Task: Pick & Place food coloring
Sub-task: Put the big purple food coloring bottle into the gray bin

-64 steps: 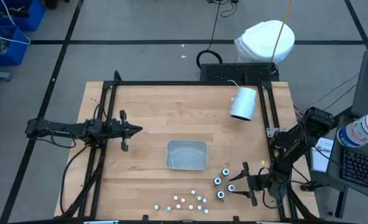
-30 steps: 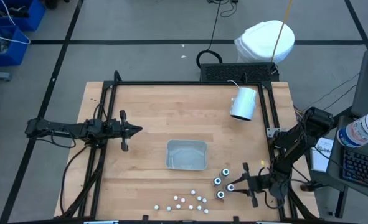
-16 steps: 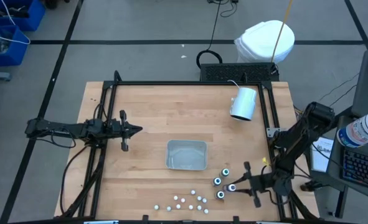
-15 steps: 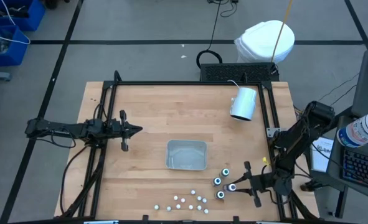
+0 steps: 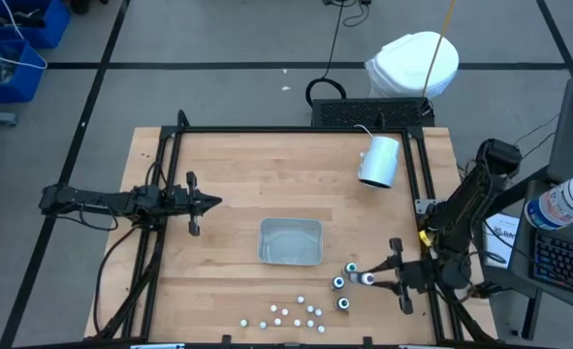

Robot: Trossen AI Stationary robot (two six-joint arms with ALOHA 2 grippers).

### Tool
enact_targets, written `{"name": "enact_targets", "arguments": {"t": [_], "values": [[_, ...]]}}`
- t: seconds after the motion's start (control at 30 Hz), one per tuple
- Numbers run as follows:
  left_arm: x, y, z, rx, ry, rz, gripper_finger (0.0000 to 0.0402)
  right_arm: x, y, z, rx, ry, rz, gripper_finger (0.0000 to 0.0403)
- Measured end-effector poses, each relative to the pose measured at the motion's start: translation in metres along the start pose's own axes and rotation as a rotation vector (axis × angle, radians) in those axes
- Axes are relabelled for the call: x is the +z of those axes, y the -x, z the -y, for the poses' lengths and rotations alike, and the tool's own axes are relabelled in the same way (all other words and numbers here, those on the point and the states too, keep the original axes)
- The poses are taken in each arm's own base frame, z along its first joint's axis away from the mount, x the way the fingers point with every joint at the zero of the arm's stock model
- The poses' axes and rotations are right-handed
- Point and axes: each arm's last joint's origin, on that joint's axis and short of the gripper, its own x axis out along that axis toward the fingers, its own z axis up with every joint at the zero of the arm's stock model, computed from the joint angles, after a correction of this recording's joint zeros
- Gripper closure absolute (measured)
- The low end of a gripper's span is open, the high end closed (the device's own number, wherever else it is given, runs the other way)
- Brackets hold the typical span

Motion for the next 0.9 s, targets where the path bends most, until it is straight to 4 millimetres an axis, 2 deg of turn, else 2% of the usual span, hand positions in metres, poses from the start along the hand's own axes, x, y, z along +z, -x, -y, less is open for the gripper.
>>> {"name": "enact_targets", "arguments": {"t": [0.13, 0.27, 0.4, 0.53, 0.7, 0.9], "values": [[-0.001, 0.0, 0.0, -0.001, 0.008, -0.006, 0.0392, 0.025, -0.009, 0.008, -0.098, 0.084, 0.021, 0.0296], [-0.001, 0.0, 0.0, -0.001, 0.029, -0.006, 0.0392, 0.043, -0.027, 0.021, -0.188, 0.109, 0.023, 0.0296], [-0.001, 0.0, 0.0, 0.0, 0.033, -0.006, 0.0392, 0.044, -0.049, 0.037, -0.18, 0.113, 0.032, 0.0296], [-0.001, 0.0, 0.0, -0.001, 0.019, -0.006, 0.0392, 0.044, -0.074, 0.057, -0.112, 0.04, 0.077, 0.0296], [-0.001, 0.0, 0.0, 0.0, -0.01, -0.005, 0.0392, 0.042, -0.106, 0.083, -0.114, -0.013, 0.073, 0.0296], [-0.001, 0.0, 0.0, -0.001, -0.014, -0.009, 0.0392, 0.043, -0.15, 0.101, -0.125, -0.037, 0.054, 0.0296]]}}
